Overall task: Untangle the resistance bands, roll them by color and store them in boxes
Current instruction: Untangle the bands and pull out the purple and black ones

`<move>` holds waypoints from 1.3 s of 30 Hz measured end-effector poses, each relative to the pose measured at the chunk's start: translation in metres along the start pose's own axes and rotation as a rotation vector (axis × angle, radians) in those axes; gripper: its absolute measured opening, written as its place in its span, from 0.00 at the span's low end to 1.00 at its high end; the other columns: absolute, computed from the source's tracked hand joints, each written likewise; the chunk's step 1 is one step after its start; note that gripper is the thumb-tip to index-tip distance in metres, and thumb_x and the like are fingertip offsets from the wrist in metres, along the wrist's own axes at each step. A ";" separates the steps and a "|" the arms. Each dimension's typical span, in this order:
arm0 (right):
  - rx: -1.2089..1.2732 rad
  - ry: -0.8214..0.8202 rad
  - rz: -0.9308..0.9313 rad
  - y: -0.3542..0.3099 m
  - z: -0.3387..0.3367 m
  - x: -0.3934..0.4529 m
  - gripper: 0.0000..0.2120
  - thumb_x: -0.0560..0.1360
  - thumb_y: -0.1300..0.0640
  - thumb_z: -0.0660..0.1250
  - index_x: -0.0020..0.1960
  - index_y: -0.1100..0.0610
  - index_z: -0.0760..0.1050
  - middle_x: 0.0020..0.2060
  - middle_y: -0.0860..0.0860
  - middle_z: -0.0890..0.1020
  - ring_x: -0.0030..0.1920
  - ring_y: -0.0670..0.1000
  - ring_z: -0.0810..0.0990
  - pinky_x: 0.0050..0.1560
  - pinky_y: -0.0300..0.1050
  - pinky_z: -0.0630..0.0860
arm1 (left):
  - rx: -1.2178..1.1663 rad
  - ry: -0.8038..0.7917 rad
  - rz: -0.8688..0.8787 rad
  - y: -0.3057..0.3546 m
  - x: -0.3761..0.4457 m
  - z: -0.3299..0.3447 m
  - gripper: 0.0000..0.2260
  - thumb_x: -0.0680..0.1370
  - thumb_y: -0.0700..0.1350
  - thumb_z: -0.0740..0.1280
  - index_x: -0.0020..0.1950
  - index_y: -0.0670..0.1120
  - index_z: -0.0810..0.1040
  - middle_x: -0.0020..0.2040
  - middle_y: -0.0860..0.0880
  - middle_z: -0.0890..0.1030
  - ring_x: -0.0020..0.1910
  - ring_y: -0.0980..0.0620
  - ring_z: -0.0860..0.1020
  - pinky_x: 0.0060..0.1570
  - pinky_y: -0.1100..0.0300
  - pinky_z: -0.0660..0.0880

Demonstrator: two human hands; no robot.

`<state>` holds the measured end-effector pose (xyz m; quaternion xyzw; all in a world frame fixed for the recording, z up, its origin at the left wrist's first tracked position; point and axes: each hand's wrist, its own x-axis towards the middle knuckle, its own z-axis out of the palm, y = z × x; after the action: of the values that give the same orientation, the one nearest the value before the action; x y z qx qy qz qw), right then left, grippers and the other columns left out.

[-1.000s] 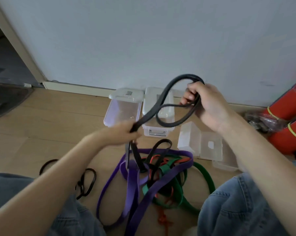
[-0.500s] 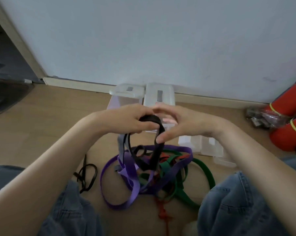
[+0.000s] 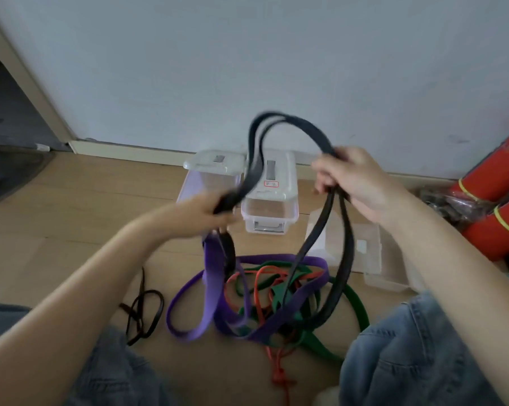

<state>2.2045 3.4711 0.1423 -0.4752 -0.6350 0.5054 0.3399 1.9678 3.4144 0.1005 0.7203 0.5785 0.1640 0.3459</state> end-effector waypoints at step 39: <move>-0.232 -0.440 -0.014 0.016 0.031 -0.011 0.25 0.66 0.56 0.76 0.60 0.55 0.72 0.53 0.49 0.80 0.54 0.46 0.79 0.58 0.45 0.76 | -0.161 0.195 0.054 0.048 -0.014 -0.008 0.07 0.80 0.43 0.59 0.43 0.46 0.73 0.31 0.51 0.76 0.26 0.63 0.74 0.28 0.73 0.68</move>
<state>2.1838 3.4511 0.1195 -0.3851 -0.7509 0.5179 0.1402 1.9932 3.3996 0.1411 0.6859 0.5748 0.2885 0.3404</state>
